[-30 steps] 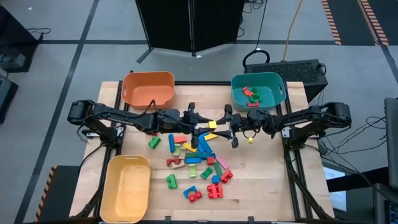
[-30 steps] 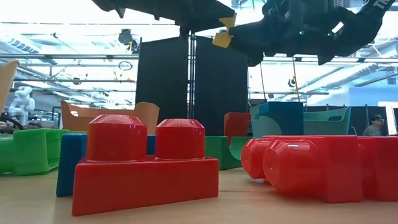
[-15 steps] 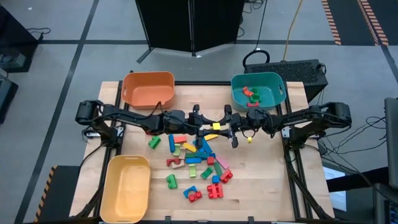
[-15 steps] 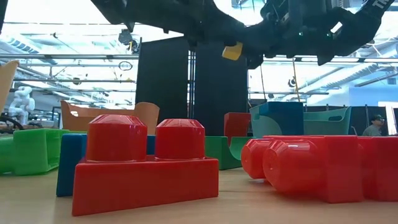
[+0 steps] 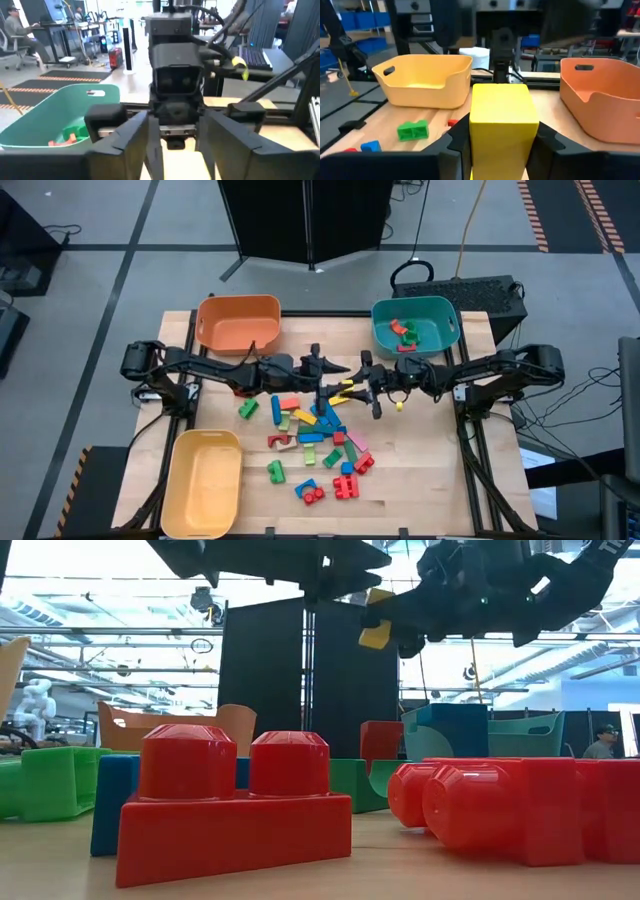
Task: Sort blocks by size
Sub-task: Put the yellow arch block into the blue bin
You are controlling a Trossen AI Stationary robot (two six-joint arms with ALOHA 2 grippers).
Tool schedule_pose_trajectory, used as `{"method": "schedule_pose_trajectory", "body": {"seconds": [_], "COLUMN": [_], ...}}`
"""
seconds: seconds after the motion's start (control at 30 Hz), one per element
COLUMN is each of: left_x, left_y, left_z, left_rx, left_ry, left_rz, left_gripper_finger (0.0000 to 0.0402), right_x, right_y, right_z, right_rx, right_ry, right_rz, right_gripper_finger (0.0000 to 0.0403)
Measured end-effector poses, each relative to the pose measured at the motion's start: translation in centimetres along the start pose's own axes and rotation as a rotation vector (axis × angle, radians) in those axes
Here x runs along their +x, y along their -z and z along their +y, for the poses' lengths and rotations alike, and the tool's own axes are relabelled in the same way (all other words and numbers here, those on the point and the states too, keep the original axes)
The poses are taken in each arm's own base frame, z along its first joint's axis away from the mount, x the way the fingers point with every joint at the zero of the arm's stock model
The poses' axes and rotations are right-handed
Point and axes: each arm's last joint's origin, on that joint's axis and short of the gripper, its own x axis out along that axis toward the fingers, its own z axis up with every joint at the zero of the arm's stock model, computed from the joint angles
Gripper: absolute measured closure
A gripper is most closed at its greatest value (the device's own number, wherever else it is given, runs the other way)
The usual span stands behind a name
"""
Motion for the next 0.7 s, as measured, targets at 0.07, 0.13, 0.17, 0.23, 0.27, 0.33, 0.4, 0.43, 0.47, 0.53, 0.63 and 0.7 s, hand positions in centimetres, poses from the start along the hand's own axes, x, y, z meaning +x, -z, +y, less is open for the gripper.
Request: {"method": "schedule_pose_trajectory", "body": {"seconds": [0.07, 0.13, 0.17, 0.23, 0.27, 0.33, 0.4, 0.43, 0.47, 0.53, 0.63, 0.7], "left_x": [0.0, -0.3, -0.6, -1.4, -1.7, -2.5, -3.2, -3.6, -4.0, -4.5, -5.1, -5.2], "left_y": [0.1, -0.3, -0.7, -1.7, -2.0, -2.7, -3.3, -3.7, -3.9, -3.9, -3.1, -2.7], "left_z": [0.0, -0.1, -0.1, -0.1, -0.1, 0.0, 0.1, 0.1, 0.1, 0.0, -0.3, -0.4], "left_rx": [-0.006, -0.001, 0.0, 0.016, 0.017, 0.018, 0.019, 0.019, 0.02, 0.023, 0.028, 0.03], "left_ry": [0.005, 0.03, 0.045, 0.061, 0.061, 0.061, 0.055, 0.05, 0.043, 0.023, -0.004, -0.022], "left_rz": [0.009, 0.009, -0.001, 0.004, 0.006, 0.033, 0.044, 0.044, 0.056, 0.07, 0.099, 0.107], "left_gripper_finger": [0.0183, 0.0168, 0.0162, 0.0157, 0.0157, 0.0156, 0.0156, 0.0156, 0.0156, 0.0156, 0.0156, 0.0156], "right_x": [-0.1, -0.1, -0.2, -0.3, -0.5, -0.9, -1.4, -1.8, -2.2, -3.1, -4.5, -5.5], "right_y": [0.0, 0.2, 0.3, 0.3, 0.4, 0.4, 0.1, 0.0, -0.2, -0.6, -1.2, -1.4], "right_z": [-0.2, -0.4, -0.6, -1.0, -1.3, -1.8, -2.4, -2.8, -3.1, -3.7, -4.5, -5.0], "right_rx": [-0.001, 0.005, 0.007, 0.01, 0.01, 0.017, 0.023, 0.027, 0.027, 0.017, -0.003, -0.018], "right_ry": [0.007, 0.025, 0.041, 0.082, 0.098, 0.126, 0.155, 0.172, 0.188, 0.233, 0.334, 0.406], "right_rz": [-0.001, 0.02, 0.029, 0.048, 0.059, 0.086, 0.095, 0.105, 0.113, 0.122, 0.157, 0.186], "right_gripper_finger": [0.029, 0.0288, 0.0287, 0.0287, 0.0288, 0.0288, 0.0287, 0.0287, 0.0286, 0.0286, 0.0287, 0.0287]}}
